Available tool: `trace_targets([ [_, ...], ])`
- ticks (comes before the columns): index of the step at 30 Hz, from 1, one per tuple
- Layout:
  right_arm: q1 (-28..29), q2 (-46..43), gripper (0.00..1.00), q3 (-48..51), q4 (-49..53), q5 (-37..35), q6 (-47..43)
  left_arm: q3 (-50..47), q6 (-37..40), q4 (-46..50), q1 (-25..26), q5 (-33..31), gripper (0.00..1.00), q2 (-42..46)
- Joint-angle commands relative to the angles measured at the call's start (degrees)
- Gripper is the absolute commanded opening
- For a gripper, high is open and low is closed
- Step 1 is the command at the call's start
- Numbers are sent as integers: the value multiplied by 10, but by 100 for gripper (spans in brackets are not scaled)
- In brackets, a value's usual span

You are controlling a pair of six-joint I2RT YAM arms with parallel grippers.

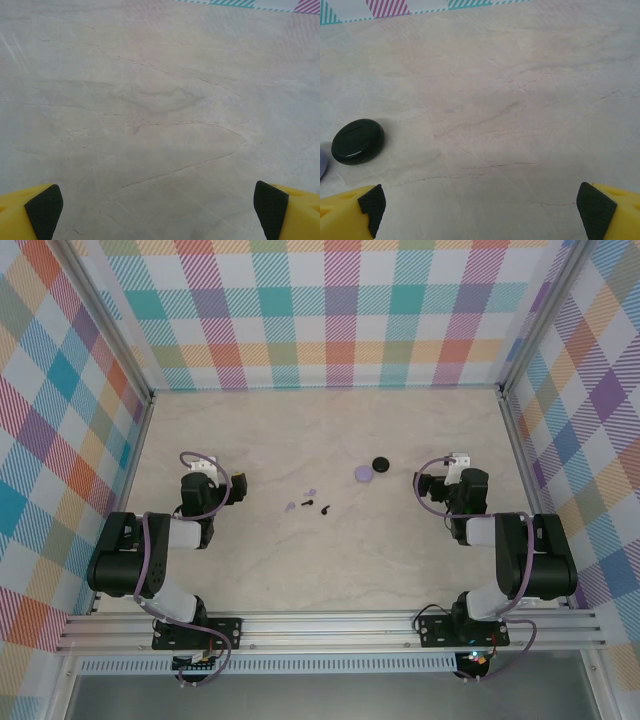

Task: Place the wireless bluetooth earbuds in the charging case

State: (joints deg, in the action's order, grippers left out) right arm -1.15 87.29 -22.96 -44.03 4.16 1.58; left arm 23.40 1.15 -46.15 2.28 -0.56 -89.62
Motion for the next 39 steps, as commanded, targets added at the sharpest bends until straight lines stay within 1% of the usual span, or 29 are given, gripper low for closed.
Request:
trace_targets([
  [1, 1, 1, 100, -13, -11, 8, -9, 9, 8, 3, 5, -4, 100, -1],
  [18, 0, -1, 100, -14, -9, 7, -8, 9, 7, 1, 5, -4, 100, -1],
  [19, 0, -8, 100, -25, 19, -2, -5, 13, 7, 13, 4, -7, 100, 5],
  [21, 1, -17, 100, -32, 37, -27, 7, 20, 3, 37, 4, -17, 100, 18],
  [24, 1, -36, 100, -24, 39, -53, 16, 9, -7, 46, 5, -40, 100, 53],
  [25, 1, -52, 100, -28, 63, -69, 23, 8, -14, 62, 5, -52, 100, 72],
  [26, 1, -67, 100, -42, 114, -83, 33, 13, -24, 87, 4, -65, 100, 88],
  [27, 1, -84, 100, -66, 180, -98, 50, 22, -37, 126, 4, -80, 100, 107],
  [28, 1, -96, 100, -90, 242, -100, 62, 33, -47, 160, 4, -81, 100, 121],
  [32, 1, -116, 100, -172, 429, -72, 102, 77, -75, 269, 4, -43, 100, 177],
  [34, 2, -117, 100, -211, 510, -67, 133, 123, -93, 375, 6, -28, 100, 200],
  [36, 2, -117, 100, -232, 556, -37, 153, 152, -123, 434, 7, -8, 100, 214],
  [37, 1, -119, 100, -238, 571, -9, 159, 160, -132, 449, 7, 17, 100, 219],
  [39, 2, -117, 100, -245, 584, 69, 154, 174, -153, 474, 11, 58, 100, 221],
])
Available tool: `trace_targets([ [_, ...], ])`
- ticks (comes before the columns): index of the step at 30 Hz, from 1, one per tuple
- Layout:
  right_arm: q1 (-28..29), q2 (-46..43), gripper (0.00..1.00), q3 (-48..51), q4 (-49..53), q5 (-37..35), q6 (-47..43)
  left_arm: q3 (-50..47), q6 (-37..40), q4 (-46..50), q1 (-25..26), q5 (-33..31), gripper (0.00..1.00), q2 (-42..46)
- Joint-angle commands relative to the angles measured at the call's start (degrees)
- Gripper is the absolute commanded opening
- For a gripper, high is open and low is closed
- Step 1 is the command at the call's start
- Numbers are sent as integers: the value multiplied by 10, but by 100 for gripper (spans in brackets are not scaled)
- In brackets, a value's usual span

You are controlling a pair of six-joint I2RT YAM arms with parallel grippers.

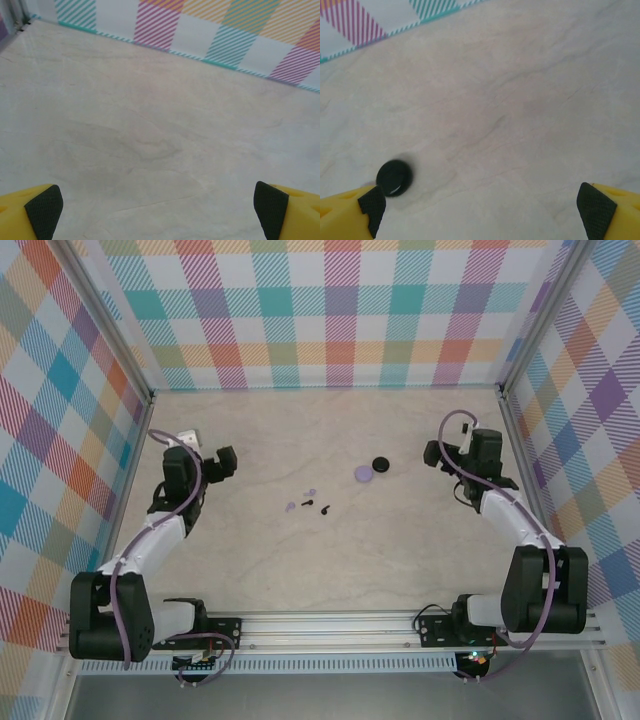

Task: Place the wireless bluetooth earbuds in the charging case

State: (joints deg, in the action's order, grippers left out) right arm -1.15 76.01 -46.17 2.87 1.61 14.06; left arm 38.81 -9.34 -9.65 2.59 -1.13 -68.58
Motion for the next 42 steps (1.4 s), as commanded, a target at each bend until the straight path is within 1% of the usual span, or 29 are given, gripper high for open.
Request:
trace_targets([
  [1, 3, 0, 100, -18, 123, 119, 32, 31, -57, 124, 12, 82, 100, 7],
  [3, 12, 8, 100, -23, 137, 152, 44, 62, -55, 161, 26, 127, 100, -7],
  [6, 33, 28, 100, -22, 134, 195, 56, 108, -49, 212, 54, 155, 100, -38],
  [9, 57, 71, 100, -25, 115, 228, 70, 139, -43, 230, 78, 193, 98, -70],
  [11, 74, 104, 100, -36, 110, 235, 83, 147, -54, 226, 92, 204, 96, -87],
  [12, 84, 119, 100, -41, 103, 234, 91, 149, -63, 223, 100, 207, 93, -96],
  [15, 117, 158, 97, -59, 87, 217, 118, 154, -79, 226, 123, 213, 91, -117],
  [18, 142, 190, 89, -86, 85, 187, 145, 153, -91, 228, 144, 207, 91, -125],
  [21, 154, 228, 81, -118, 90, 172, 169, 148, -97, 228, 157, 199, 91, -126],
  [25, 170, 278, 75, -170, 112, 162, 182, 143, -100, 228, 165, 198, 92, -131],
  [31, 184, 338, 62, -241, 150, 135, 193, 150, -99, 222, 167, 210, 92, -148],
  [33, 185, 352, 55, -255, 157, 133, 194, 170, -94, 219, 167, 220, 91, -172],
  [36, 188, 360, 48, -264, 159, 137, 196, 222, -90, 226, 168, 244, 84, -223],
  [42, 189, 367, 42, -274, 163, 139, 195, 346, -85, 242, 180, 285, 75, -354],
])
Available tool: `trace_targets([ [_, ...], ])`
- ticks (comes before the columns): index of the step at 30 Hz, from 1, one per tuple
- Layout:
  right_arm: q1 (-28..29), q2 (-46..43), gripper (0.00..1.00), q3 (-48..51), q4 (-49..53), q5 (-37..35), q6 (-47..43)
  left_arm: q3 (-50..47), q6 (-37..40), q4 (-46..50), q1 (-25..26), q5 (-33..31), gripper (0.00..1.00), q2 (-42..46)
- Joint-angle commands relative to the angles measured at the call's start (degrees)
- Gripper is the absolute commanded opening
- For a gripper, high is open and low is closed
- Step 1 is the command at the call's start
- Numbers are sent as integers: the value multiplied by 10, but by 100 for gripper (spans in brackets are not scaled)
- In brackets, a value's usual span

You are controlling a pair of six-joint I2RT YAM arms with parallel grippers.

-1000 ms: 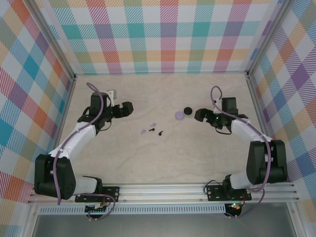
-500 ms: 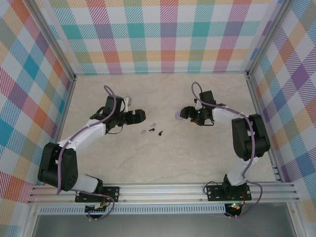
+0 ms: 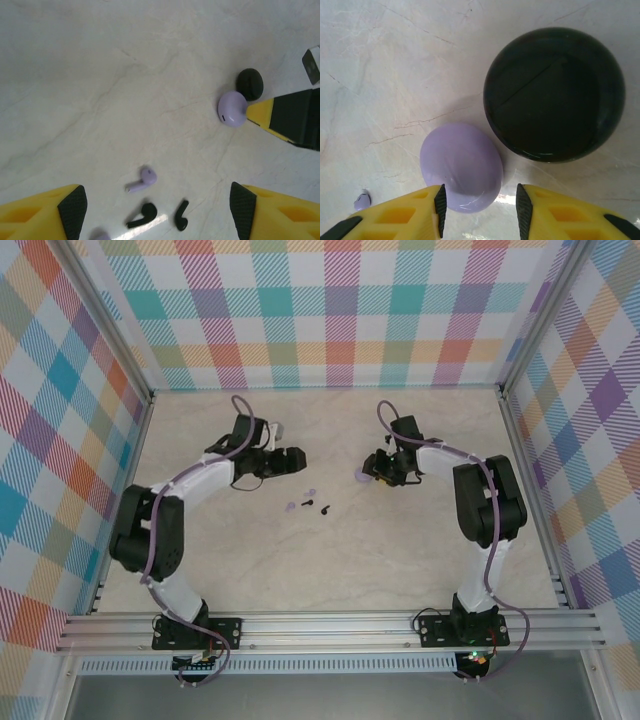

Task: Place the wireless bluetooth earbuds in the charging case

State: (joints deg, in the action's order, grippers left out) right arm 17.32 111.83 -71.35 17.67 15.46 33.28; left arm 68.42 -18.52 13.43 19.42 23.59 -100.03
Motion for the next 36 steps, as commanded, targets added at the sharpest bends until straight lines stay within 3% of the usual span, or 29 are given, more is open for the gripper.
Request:
trace_targets([
  [1, 4, 13, 42, -26, 17, 1, 2, 74, 8, 18, 15, 43, 73, -63],
  [14, 9, 68, 37, -94, 57, 33, -34, 222, -1, 47, 36, 114, 62, -230],
  [29, 43, 143, 37, -208, 119, 84, -101, 185, -8, 34, 41, 104, 58, -221],
  [36, 46, 127, 41, -220, 127, 72, -96, 196, -8, 37, 41, 99, 57, -228],
])
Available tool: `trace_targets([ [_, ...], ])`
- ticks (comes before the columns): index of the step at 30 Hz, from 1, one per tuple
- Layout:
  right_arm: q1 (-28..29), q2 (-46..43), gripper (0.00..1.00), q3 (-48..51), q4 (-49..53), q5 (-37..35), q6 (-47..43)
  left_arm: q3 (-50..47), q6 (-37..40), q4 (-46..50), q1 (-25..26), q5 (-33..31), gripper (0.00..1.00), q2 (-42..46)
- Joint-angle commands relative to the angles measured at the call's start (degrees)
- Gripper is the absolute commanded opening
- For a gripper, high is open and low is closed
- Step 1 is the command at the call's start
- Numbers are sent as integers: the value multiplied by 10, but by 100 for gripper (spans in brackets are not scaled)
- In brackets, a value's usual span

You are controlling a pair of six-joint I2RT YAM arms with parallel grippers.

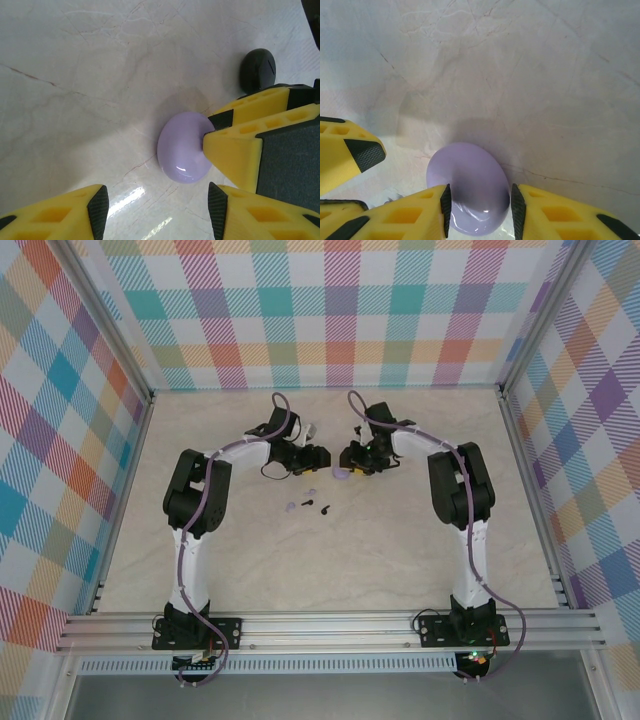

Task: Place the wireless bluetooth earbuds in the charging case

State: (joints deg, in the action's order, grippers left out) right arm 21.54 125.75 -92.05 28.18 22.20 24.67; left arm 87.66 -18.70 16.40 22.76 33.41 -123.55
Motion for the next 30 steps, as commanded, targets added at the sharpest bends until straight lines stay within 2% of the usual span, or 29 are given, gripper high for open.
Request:
trace_targets([
  [1, 3, -19, 42, -12, 23, 5, -9, 8, -5, 9, 7, 1, 56, 4],
  [6, 3, -50, 48, 9, 18, 5, -3, 35, -3, 12, 7, 14, 56, -21],
  [10, 4, -80, 49, 47, -4, 8, 14, 66, -1, 20, 7, 27, 55, -50],
  [20, 3, -89, 32, 104, -43, 16, 48, 121, -2, 34, 8, 66, 51, -97],
  [30, 4, -51, 29, 79, -34, 12, 51, 118, -5, 37, 12, 95, 40, -104],
])
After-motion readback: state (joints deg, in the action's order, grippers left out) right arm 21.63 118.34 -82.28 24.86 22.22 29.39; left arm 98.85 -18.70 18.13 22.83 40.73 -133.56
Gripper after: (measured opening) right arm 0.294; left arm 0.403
